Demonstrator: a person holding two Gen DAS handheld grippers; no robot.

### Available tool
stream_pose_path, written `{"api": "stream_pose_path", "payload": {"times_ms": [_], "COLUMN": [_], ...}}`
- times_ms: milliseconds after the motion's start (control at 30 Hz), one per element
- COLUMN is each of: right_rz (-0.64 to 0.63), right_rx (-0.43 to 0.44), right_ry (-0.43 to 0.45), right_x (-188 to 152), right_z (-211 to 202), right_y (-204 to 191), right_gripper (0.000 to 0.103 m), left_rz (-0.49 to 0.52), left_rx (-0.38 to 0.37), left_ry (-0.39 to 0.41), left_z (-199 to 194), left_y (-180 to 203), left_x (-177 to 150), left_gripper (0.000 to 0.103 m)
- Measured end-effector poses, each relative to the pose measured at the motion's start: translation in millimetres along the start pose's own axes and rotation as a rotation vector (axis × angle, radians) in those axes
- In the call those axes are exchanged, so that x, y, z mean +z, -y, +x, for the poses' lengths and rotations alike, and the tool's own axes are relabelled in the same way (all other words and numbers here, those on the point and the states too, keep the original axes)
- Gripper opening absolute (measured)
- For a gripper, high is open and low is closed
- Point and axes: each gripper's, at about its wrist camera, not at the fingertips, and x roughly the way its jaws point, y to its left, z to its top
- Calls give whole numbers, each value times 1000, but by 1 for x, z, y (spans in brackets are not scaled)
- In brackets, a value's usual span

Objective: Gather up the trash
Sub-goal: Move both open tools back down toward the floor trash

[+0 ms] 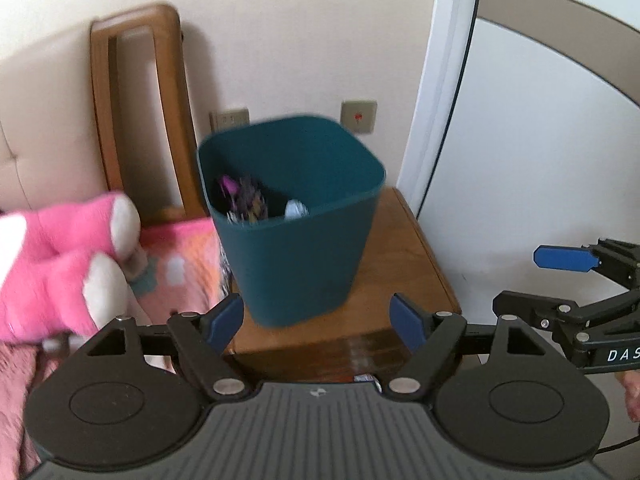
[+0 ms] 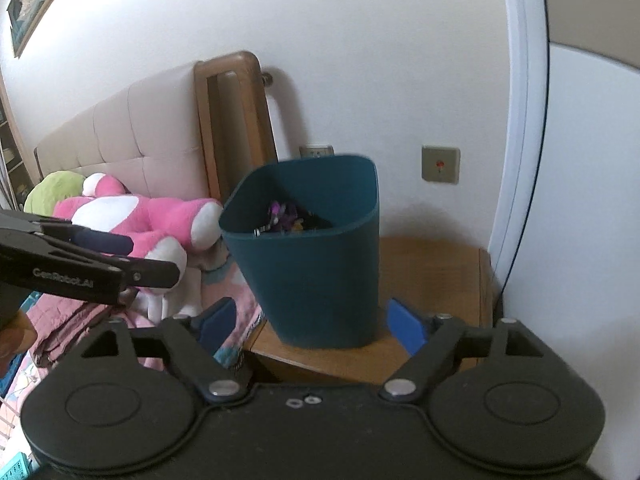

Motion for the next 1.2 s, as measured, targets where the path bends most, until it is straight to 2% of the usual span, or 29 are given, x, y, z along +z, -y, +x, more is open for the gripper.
{"api": "stream_pose_path", "payload": {"times_ms": [100,200,267,333,533,667,767,933,1000,1200], "right_rz": [23,69,96,115,159,194,218,235,233,195], "right_rx": [3,-7,-19,-36,-82,-101,-116,-147,-154,-170], "right_ry": [-22,-49,-71,-105,-204,-258,-291,-355,-387,-486], "right_x": [-21,-44,-60,-77,-138,-185,-221,-284,-308,-384], "right_z": [5,12,19,29,73,118,157,225,253,335], "right_y": [7,19,28,36,63,83,100,124,133,154], "right_gripper": [91,95,96,97,97,98,97,97,97,97], "left_rz": [-22,-38,-29,-30,-55,-76,-118,-107,-103,-134], "left_rx": [-26,-48,-54,-57,-61,-26,-26,24,60,85], "left_ry": [-32,-73,-105,-137,-310,-373,-426,-489,-511,-633], "left_z": [14,30,47,66,152,215,267,353,383,479], "left_y": [-1,-1,1,3,9,14,15,22,22,15], "left_x": [-20,-42,-60,-77,-141,-185,-219,-277,-299,-373], "left_gripper": [82,89,103,103,103,103,103,103,103,103]}}
